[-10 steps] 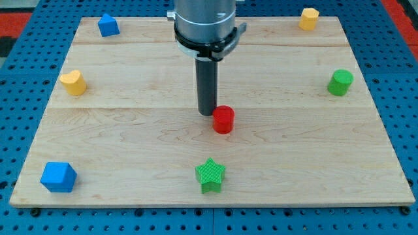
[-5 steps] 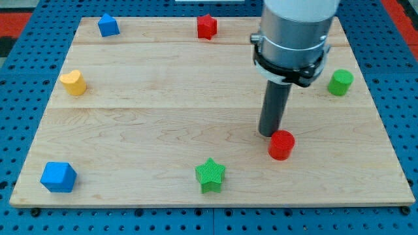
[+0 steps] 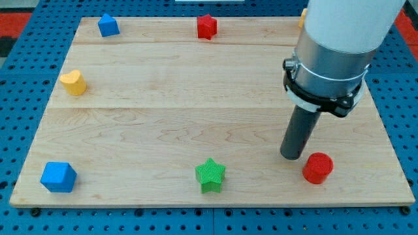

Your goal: Move the red circle towards the bottom right

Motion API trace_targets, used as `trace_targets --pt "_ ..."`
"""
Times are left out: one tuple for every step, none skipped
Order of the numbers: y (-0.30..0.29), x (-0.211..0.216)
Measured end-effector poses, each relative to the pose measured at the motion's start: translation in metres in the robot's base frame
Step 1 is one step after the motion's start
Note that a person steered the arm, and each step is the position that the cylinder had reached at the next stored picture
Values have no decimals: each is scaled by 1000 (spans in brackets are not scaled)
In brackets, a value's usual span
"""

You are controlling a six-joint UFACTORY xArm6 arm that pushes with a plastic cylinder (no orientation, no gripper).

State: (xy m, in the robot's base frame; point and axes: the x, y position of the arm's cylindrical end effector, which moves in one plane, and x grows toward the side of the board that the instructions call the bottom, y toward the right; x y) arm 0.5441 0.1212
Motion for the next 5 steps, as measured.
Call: trace_targets --pt "8 13" --pt "24 22" --pt "47 22" --pt "53 33" --pt "52 57"
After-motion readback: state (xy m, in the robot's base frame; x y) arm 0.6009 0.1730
